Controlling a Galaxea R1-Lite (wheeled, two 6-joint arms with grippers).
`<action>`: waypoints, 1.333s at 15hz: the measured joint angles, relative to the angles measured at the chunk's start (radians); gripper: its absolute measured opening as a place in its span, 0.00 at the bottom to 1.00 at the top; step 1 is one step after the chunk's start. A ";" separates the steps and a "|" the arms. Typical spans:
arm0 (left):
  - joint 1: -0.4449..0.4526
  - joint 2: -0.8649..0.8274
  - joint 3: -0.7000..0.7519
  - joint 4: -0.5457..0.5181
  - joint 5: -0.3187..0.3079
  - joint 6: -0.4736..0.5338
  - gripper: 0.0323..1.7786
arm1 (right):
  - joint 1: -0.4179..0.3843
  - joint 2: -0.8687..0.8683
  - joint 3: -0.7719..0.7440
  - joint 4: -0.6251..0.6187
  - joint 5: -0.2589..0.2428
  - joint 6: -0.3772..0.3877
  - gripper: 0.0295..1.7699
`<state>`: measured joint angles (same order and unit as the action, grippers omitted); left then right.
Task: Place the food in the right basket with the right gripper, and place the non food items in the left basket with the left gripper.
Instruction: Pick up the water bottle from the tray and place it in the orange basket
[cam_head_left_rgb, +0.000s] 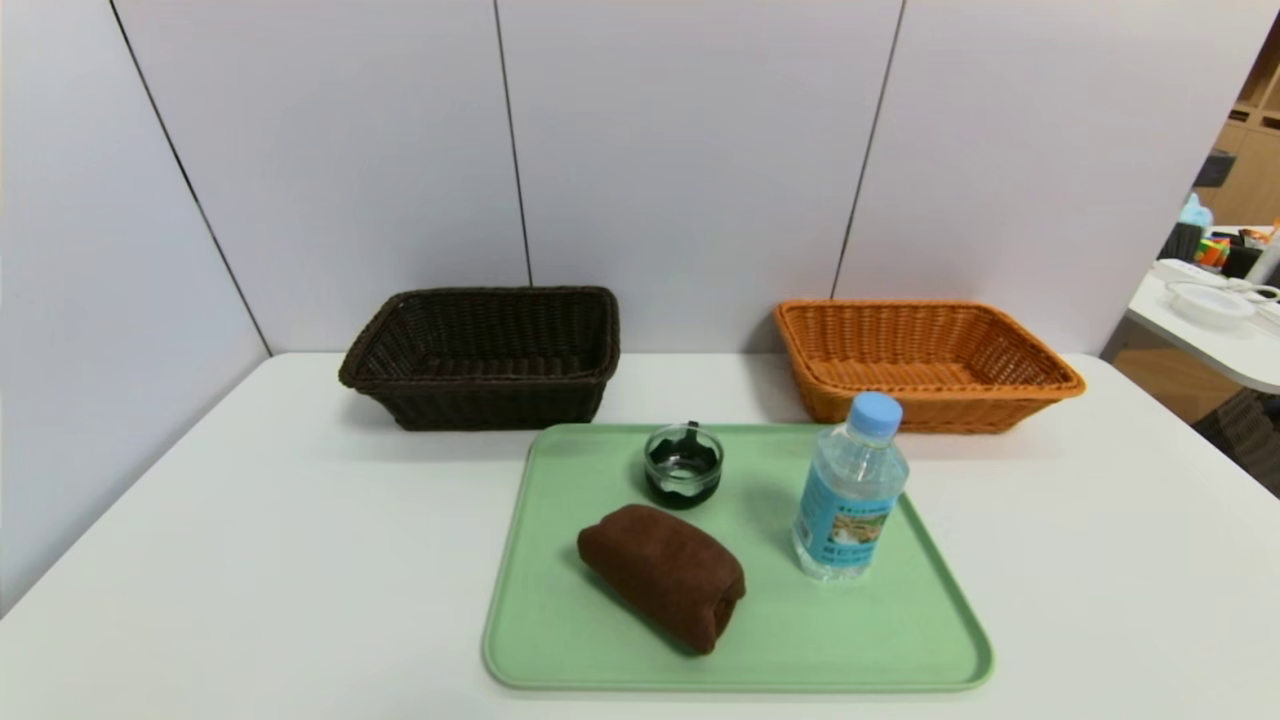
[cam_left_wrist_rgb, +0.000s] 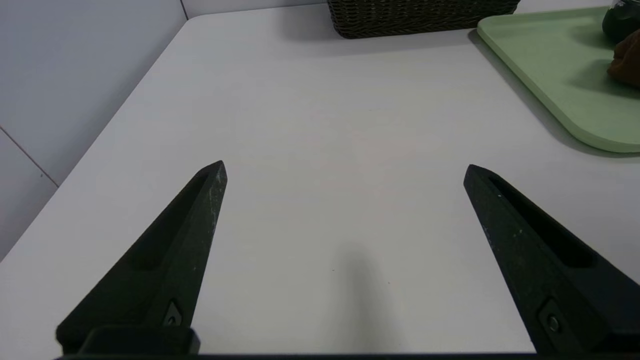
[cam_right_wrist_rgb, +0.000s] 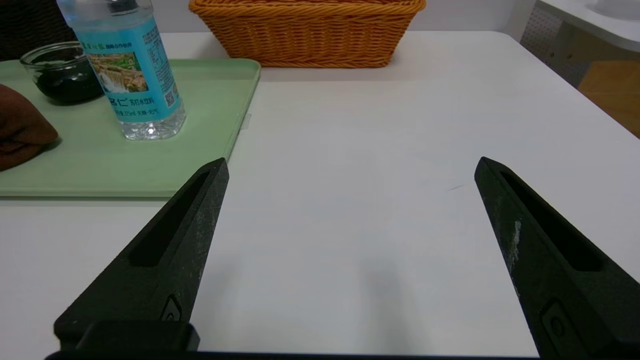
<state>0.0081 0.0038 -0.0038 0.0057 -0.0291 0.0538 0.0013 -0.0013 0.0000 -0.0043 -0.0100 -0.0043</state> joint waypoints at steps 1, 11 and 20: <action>0.000 0.005 -0.001 0.001 -0.001 0.001 0.95 | 0.000 0.000 0.000 0.000 0.003 -0.005 0.96; -0.001 0.304 -0.211 0.026 -0.028 -0.047 0.95 | 0.001 0.088 -0.176 0.149 0.087 0.033 0.96; -0.001 0.820 -0.469 -0.050 -0.074 -0.041 0.95 | 0.057 0.442 -0.341 0.147 0.123 0.033 0.96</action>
<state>0.0072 0.8240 -0.4723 -0.0443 -0.1030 0.0130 0.0585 0.4411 -0.3411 0.1432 0.1130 0.0287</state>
